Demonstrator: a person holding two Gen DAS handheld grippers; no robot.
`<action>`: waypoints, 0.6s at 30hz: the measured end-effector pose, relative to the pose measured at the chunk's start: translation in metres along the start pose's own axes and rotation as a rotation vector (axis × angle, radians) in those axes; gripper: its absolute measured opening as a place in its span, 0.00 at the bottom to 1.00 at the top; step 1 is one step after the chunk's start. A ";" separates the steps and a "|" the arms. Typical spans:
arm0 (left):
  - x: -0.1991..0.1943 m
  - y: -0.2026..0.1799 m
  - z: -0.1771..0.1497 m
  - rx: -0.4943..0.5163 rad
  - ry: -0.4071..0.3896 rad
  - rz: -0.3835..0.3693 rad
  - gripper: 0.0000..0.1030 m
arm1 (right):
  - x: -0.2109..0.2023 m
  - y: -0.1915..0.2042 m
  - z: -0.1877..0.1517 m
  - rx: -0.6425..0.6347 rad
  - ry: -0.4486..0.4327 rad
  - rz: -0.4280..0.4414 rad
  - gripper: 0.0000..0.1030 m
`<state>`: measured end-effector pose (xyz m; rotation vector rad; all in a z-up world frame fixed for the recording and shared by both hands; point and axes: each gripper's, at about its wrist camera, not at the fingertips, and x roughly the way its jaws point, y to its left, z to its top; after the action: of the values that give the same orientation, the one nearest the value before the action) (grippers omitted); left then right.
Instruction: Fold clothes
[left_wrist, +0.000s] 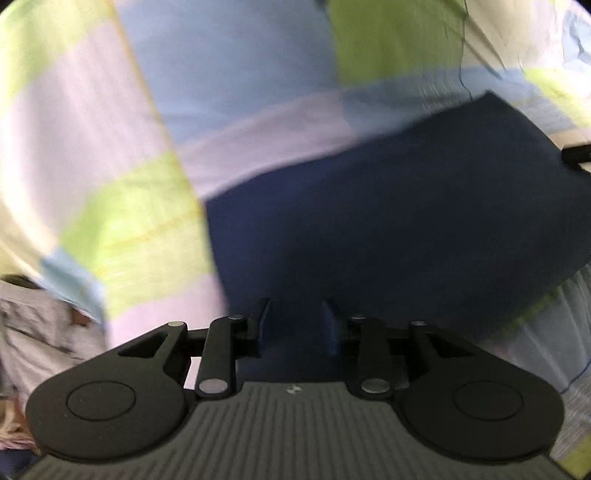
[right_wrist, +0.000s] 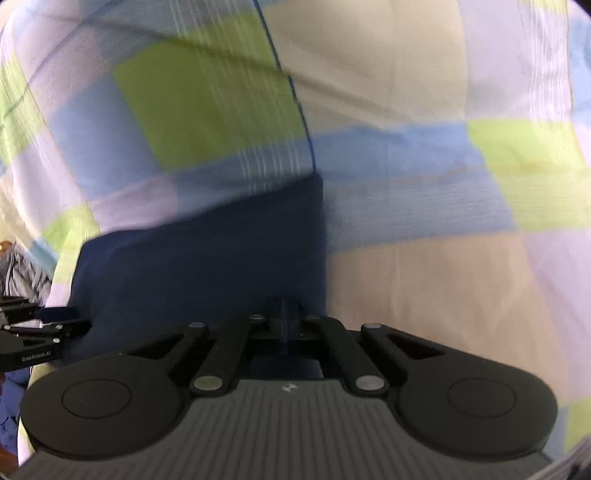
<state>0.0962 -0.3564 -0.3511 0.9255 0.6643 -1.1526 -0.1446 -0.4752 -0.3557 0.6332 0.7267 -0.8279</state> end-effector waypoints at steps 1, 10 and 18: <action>-0.018 -0.008 -0.007 0.096 -0.026 0.022 0.52 | -0.012 0.011 0.000 -0.096 -0.032 -0.025 0.46; -0.007 -0.110 -0.093 0.988 -0.213 0.217 0.63 | -0.021 0.098 -0.123 -1.313 -0.124 -0.160 0.51; 0.021 -0.071 -0.087 0.973 -0.257 0.161 0.54 | 0.023 0.086 -0.142 -1.513 -0.189 -0.215 0.46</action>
<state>0.0363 -0.2986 -0.4290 1.5618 -0.2373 -1.4263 -0.1079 -0.3350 -0.4393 -0.8764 1.0147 -0.3234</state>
